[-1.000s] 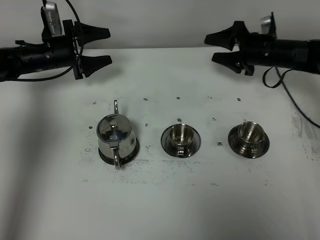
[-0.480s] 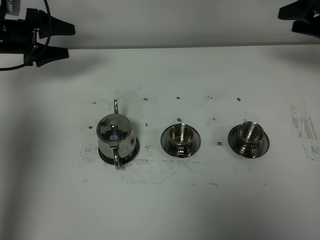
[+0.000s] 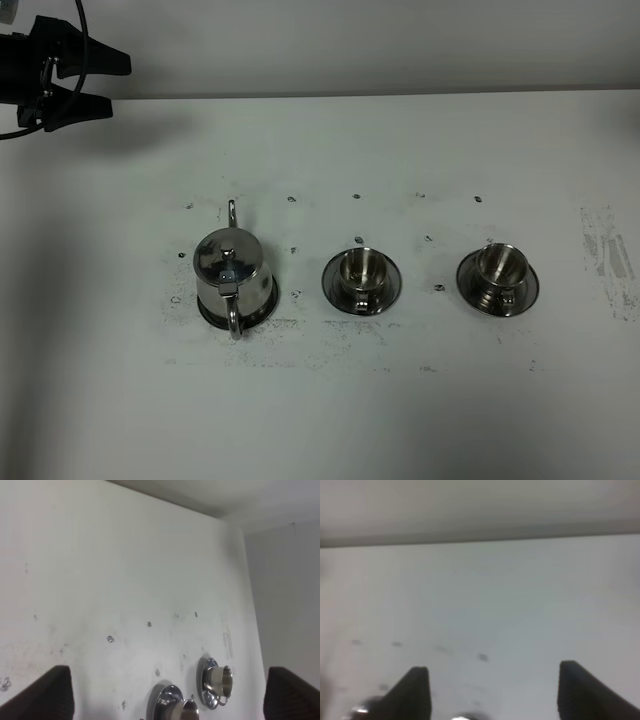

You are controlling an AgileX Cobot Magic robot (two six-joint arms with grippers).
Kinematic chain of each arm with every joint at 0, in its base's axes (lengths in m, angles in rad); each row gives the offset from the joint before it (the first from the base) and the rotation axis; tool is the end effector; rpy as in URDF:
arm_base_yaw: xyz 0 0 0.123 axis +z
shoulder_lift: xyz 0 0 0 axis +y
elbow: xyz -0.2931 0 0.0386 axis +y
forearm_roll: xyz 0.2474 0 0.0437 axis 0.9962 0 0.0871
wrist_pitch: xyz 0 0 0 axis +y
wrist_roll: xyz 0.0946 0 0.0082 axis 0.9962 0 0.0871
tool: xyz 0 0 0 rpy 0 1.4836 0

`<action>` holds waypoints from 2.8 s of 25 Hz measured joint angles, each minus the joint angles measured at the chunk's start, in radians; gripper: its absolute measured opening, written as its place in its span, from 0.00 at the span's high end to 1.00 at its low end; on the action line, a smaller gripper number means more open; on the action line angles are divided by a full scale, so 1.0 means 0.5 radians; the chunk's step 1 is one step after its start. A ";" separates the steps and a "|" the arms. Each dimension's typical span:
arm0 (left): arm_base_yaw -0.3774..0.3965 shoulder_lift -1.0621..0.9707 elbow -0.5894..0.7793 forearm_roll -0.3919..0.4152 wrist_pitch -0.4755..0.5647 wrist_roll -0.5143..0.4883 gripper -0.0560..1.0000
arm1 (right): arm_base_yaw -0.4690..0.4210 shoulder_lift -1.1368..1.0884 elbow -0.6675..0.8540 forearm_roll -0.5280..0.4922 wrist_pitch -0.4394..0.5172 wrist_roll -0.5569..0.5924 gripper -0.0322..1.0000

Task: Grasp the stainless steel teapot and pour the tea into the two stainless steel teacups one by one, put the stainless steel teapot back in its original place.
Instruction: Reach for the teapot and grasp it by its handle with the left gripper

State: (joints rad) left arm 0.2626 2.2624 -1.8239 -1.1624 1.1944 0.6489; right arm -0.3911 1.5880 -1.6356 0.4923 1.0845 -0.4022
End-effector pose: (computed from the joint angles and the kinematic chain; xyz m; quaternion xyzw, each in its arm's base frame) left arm 0.4844 0.0463 0.2137 -0.0313 0.8577 -0.4561 0.2352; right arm 0.3318 -0.0939 0.4034 0.0375 0.9237 0.1068 0.3660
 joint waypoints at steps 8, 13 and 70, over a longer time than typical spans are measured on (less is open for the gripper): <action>0.000 0.000 0.000 0.000 0.000 0.000 0.25 | 0.004 -0.349 0.248 -0.411 -0.044 0.317 0.46; 0.000 0.000 0.000 0.002 0.000 0.000 0.25 | 0.148 -0.646 0.660 -0.433 -0.372 0.323 0.46; 0.000 0.000 0.000 0.008 0.000 0.097 0.25 | 0.498 -3.142 2.274 -1.040 -0.039 0.586 0.47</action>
State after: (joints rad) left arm 0.2626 2.2624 -1.8239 -1.1584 1.1944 0.6971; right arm -0.1422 0.0171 -0.4984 -0.0275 1.0651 -0.1093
